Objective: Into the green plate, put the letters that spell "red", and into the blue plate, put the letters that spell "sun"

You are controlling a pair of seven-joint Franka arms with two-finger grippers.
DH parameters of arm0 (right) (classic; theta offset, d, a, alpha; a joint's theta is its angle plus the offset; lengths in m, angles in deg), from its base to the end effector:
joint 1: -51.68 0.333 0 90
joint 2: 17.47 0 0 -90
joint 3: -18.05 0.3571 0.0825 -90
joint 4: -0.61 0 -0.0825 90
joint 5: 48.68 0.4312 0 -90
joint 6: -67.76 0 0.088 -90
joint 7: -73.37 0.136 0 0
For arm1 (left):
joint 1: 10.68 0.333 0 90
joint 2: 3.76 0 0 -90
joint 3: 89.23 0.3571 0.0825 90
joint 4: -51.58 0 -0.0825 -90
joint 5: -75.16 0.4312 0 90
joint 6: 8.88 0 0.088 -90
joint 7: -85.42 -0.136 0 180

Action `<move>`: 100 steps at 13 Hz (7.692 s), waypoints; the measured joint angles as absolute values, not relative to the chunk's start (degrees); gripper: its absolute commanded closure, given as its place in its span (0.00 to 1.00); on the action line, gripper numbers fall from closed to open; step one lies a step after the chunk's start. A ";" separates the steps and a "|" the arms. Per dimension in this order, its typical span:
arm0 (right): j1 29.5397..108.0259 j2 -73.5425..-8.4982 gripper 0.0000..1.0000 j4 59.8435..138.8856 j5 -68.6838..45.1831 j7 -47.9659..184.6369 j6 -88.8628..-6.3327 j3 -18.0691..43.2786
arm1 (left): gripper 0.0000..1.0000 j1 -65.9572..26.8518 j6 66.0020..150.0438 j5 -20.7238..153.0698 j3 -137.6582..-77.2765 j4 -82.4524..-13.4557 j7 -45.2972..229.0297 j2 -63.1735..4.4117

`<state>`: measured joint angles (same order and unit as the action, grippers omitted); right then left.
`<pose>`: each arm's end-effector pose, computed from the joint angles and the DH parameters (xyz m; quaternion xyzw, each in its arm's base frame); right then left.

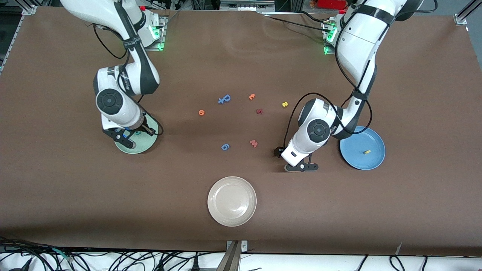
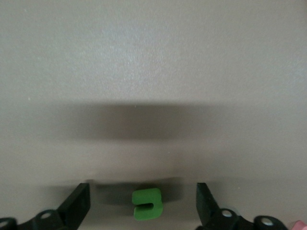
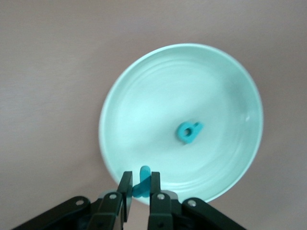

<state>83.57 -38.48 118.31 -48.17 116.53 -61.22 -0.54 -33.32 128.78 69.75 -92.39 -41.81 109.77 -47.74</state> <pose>0.6005 0.1431 0.2298 0.9627 -0.2539 -0.0404 0.0837 0.6751 -0.3246 0.1366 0.9982 0.0299 -0.0192 0.0473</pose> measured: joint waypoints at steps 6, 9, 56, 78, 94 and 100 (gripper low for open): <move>83.44 -41.92 0.42 119.71 -48.18 113.82 -61.25 -1.18 | 0.64 -34.56 128.78 69.75 -92.34 -42.14 112.85 -47.66; 83.44 -42.29 0.01 119.71 -48.17 113.69 -61.25 -1.18 | 0.83 -35.16 129.03 69.75 -92.36 -42.11 114.21 -47.57; 85.81 -38.81 0.81 117.13 -47.07 118.73 -58.10 -0.02 | 0.00 -13.88 131.01 68.95 -111.99 -78.87 115.83 -20.82; 82.02 -29.14 0.00 99.93 -47.06 92.64 -31.10 -5.20 | 0.24 -17.09 144.32 82.11 -118.65 -82.76 146.11 -28.16; 54.53 -12.43 0.00 102.62 -51.14 76.41 -29.89 18.76 | 0.74 -17.72 144.53 82.12 -118.81 -82.37 147.89 -28.74; 54.12 -13.64 0.00 102.79 -50.41 71.99 -30.47 16.07 | 0.78 -17.71 143.21 82.12 -118.57 -81.05 147.93 -28.94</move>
